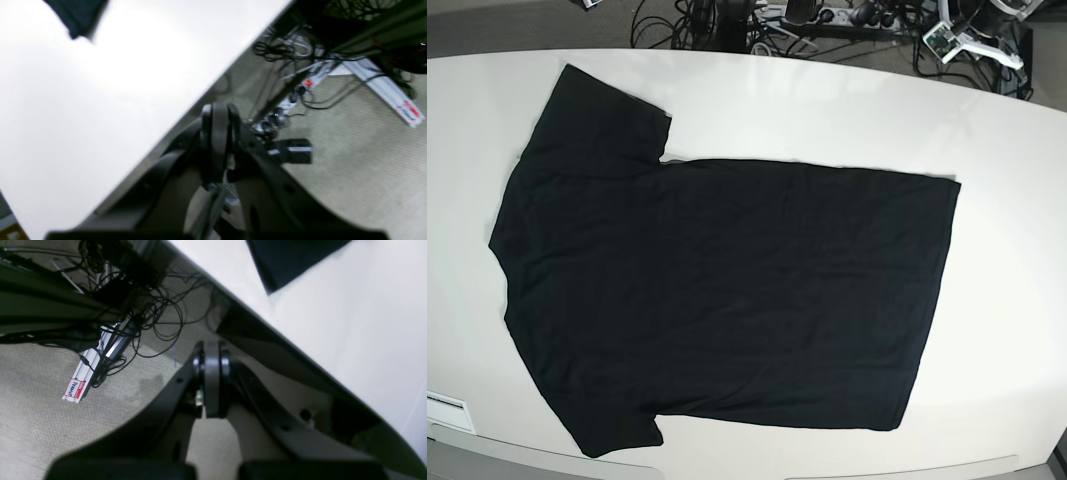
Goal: Fold the T-shirt properly
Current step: 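Reach both grippers to the shirt's collar-edge corners and grasp them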
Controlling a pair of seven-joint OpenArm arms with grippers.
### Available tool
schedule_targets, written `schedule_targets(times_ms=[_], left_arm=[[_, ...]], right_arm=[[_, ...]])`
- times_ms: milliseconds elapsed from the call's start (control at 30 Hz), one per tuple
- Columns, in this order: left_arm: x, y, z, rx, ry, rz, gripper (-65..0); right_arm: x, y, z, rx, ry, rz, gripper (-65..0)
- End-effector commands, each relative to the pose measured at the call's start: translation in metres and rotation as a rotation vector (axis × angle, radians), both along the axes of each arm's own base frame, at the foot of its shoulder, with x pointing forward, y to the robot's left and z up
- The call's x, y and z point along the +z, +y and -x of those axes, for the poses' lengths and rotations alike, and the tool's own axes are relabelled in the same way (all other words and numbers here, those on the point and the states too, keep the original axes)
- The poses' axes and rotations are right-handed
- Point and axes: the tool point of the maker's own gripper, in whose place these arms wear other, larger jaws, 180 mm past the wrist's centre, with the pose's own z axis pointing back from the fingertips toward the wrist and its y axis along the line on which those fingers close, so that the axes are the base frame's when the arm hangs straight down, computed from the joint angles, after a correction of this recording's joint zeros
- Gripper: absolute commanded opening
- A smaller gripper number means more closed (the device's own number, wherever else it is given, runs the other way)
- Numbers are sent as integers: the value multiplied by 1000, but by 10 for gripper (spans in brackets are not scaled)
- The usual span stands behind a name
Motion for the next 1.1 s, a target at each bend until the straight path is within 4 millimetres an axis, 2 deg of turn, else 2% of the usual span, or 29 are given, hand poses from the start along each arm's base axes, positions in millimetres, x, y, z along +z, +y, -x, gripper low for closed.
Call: schedule_targets(times_ms=[0,33,133,300,400,567,733,867,900,1033,1067], left_arm=[[8,-3,-10,-33,-48,-3,-650],[10,-3,-16,-49,-68,-14,-650],[16,-7,-35,-93,-128,-23,-650],[32,-30,-63,-197,-225,71,-650],[20,-15,-78,-235,-216,65,-650],[2,20,-102,-366,-180,-6,-650],[8,45,-128,-501,-212,-120,-650],[7,46,-130,-701,-209,-165,-650],[6,45,-128,-755,-201,-172,-604],[-6,54,-120,-865,-122,-224,-316],[-8,57,-119,-873,-107,-229,-279]], right_arm=[[6,1,-1,8,-16,-1,-650],[6,1,-1,9,-14,-2,-650],[5,8,-18,50,-53,-17,-650],[6,35,-52,177,-130,-112,-650],[13,44,-77,214,-207,-142,-650],[22,44,-104,223,-292,-129,-650],[15,50,-108,281,-275,-133,-650],[16,48,-110,267,-283,-130,-650],[16,47,-110,265,-284,-129,-650],[16,47,-110,264,-281,-127,-650],[16,47,-110,263,-282,-128,-650]])
